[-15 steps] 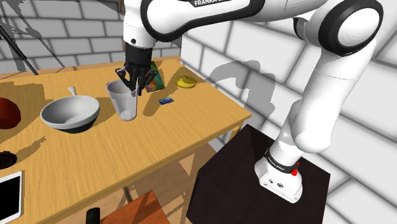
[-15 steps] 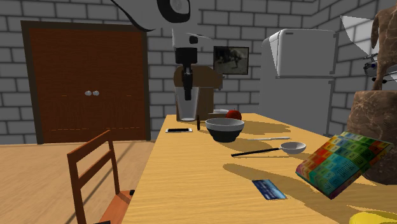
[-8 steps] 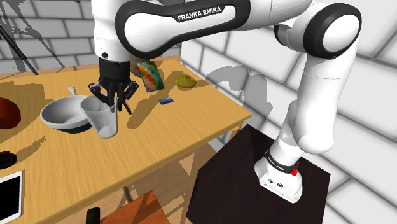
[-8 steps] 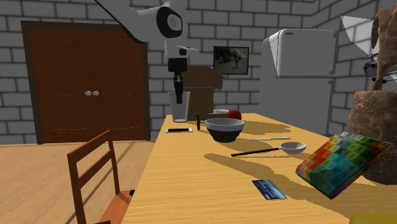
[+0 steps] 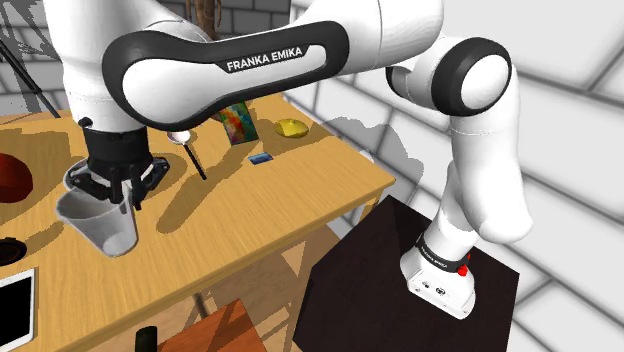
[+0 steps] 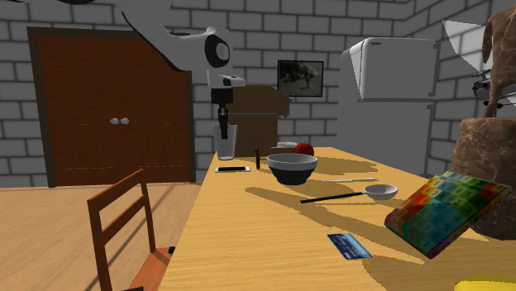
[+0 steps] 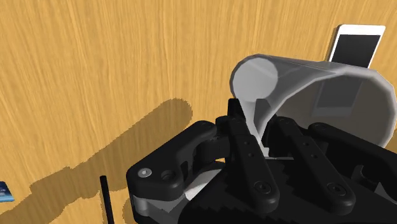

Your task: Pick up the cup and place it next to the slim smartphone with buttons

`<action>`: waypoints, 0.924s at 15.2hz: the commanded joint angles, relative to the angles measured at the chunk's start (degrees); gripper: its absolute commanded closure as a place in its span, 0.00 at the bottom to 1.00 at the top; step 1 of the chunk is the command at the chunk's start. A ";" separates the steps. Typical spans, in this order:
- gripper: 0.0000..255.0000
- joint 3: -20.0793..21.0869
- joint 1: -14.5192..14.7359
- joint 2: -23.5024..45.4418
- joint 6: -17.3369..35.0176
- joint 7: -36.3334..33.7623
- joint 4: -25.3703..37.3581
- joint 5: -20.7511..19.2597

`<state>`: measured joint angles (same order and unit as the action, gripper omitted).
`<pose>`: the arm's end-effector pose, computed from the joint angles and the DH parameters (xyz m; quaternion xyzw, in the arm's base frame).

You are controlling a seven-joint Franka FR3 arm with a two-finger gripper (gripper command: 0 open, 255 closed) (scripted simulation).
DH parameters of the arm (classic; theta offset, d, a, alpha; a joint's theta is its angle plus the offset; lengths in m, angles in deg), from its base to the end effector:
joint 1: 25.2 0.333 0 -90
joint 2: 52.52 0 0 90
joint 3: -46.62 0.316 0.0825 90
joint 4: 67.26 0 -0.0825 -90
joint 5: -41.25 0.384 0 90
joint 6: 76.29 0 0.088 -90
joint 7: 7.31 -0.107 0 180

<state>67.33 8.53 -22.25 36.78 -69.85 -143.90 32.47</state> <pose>0.4686 0.5448 0.4522 -0.9946 0.0743 -0.0235 0.0679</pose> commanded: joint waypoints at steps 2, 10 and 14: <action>1.00 -0.41 4.03 6.64 -3.03 -2.53 9.63 -2.07; 1.00 -1.38 8.70 15.57 -3.94 -4.69 19.55 -4.10; 1.00 -1.47 8.33 15.75 -0.99 -4.92 16.71 -4.26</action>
<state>65.88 17.07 -6.44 34.89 -74.78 -126.25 28.23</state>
